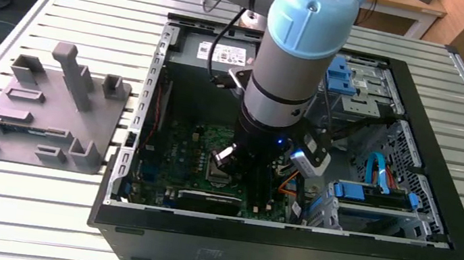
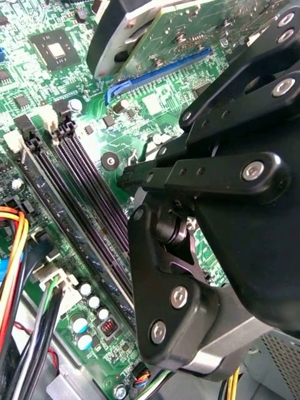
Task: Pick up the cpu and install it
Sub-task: 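Install the first cpu locking lever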
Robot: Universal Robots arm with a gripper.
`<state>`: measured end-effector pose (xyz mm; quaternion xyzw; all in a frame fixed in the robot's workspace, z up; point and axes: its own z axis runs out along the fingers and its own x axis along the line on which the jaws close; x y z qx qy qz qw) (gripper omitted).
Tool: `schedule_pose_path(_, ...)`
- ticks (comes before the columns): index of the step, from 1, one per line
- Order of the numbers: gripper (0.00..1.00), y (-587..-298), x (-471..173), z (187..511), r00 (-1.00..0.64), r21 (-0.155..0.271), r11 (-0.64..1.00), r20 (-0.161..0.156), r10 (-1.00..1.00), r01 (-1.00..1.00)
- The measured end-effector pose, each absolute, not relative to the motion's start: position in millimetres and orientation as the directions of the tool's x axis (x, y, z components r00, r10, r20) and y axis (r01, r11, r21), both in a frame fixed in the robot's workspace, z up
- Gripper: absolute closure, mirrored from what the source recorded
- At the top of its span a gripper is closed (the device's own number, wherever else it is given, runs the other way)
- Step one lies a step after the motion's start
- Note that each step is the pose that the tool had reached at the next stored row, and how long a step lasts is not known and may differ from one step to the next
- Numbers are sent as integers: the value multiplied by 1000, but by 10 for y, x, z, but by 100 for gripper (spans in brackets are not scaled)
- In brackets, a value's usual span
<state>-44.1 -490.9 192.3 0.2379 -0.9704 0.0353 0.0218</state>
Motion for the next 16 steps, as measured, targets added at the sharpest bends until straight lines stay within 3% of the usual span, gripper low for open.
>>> schedule_pose_path(16, 89, -4911, -502, 1928, -886, -61, 884, 50, -460, -463)
